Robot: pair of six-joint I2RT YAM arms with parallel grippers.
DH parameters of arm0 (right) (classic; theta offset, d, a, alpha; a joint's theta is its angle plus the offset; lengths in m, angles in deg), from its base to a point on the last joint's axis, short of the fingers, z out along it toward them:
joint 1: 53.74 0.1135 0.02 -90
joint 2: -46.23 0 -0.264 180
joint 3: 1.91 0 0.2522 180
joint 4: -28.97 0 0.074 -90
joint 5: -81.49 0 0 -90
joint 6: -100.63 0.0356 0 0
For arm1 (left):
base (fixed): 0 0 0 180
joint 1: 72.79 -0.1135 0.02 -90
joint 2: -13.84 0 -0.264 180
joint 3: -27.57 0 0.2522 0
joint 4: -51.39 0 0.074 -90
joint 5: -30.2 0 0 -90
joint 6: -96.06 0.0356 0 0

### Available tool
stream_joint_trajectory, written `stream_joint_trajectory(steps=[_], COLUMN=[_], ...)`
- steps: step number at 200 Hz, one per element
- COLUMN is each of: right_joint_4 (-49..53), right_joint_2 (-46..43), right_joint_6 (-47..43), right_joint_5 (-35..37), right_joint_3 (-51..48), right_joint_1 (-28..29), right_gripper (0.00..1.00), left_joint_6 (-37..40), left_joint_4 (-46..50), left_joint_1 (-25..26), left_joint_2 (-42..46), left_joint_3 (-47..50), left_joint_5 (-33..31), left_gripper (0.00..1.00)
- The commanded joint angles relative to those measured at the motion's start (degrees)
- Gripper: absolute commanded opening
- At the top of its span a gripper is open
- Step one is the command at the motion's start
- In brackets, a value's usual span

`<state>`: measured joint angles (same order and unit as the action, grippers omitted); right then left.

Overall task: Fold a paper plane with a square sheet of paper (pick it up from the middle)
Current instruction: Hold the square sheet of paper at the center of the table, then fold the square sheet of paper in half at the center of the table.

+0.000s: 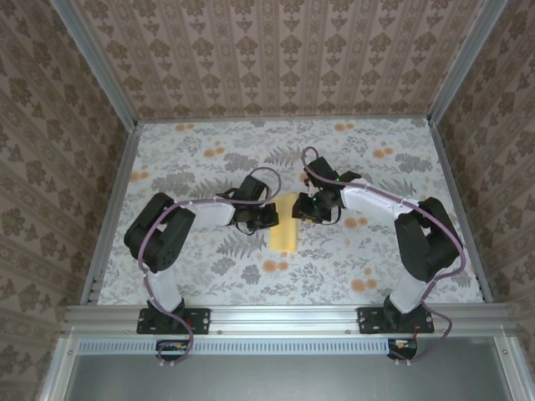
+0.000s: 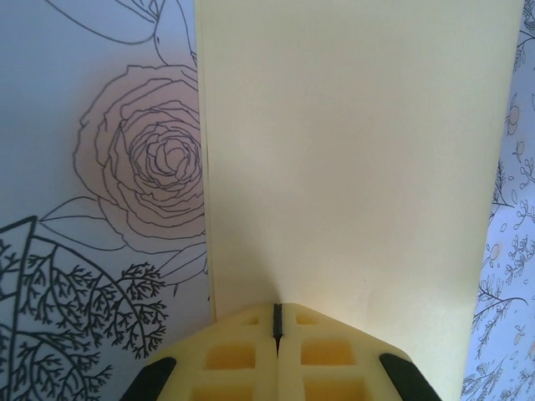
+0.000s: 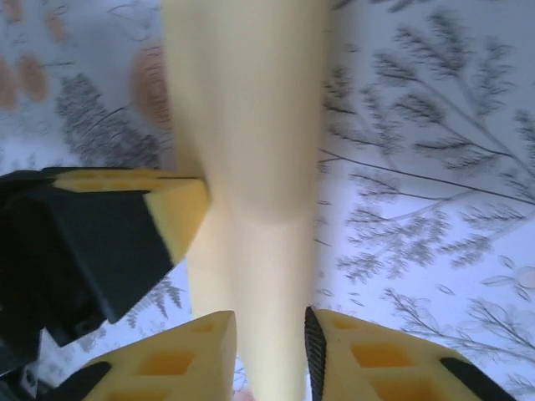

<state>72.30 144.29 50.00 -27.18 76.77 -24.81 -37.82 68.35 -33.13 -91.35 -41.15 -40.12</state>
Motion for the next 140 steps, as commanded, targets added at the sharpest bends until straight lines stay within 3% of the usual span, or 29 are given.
stream_joint_trajectory(steps=[1,27,140], right_joint_4=[-6.8,-9.8,-6.5], right_joint_2=[1.5,4.5,13.5], right_joint_6=[2.4,3.5,1.2], right_joint_5=[-6.2,-8.5,-3.3], right_joint_3=[-1.6,-1.1,1.2], right_joint_1=[0.8,1.4,2.0], right_gripper=[0.16,0.0,0.0], left_joint_6=[0.3,0.3,-1.0], left_joint_4=[8.8,9.3,13.0], left_joint_1=[0.3,0.3,0.6], left_joint_2=[-4.8,-4.9,-6.0], left_joint_3=[1.7,1.4,0.5], left_joint_5=[-3.8,-4.3,-5.9], left_gripper=[0.03,0.03,0.01])
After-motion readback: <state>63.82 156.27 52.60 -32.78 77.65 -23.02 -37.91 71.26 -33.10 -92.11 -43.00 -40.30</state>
